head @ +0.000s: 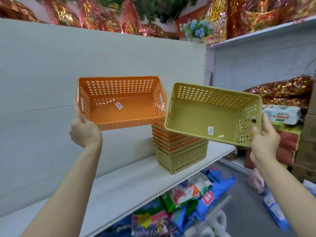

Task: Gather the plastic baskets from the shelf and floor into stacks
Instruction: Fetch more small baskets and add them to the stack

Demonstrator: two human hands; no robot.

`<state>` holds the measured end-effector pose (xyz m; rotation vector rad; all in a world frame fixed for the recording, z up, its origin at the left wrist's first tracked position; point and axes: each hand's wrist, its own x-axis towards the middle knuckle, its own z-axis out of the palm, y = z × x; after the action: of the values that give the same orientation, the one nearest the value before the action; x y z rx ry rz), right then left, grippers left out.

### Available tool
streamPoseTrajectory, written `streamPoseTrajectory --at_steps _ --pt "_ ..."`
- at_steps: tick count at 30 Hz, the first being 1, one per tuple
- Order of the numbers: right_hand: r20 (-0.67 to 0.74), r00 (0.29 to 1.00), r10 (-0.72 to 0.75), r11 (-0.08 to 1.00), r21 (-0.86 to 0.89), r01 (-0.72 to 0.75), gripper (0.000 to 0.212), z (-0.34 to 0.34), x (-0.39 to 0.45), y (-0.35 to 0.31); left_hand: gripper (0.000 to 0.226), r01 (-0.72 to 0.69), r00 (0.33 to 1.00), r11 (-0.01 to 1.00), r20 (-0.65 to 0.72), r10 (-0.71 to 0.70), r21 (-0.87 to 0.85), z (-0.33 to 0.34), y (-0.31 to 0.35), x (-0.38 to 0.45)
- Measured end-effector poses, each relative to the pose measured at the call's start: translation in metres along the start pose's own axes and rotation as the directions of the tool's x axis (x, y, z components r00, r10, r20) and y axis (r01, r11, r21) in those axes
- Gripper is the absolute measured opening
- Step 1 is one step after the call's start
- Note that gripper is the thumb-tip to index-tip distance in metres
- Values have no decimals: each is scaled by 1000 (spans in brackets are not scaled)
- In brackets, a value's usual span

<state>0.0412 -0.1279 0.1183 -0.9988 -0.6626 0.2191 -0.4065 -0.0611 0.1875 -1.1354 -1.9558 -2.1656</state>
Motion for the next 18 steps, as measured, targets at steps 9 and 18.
streamPoseTrajectory --at_steps 9,18 --pt "-77 995 59 995 86 -52 63 17 119 20 52 25 991 994 125 -39 109 104 69 -10" --pt "-24 992 125 972 205 -118 59 19 250 86 42 116 979 969 139 -148 216 191 109 -52"
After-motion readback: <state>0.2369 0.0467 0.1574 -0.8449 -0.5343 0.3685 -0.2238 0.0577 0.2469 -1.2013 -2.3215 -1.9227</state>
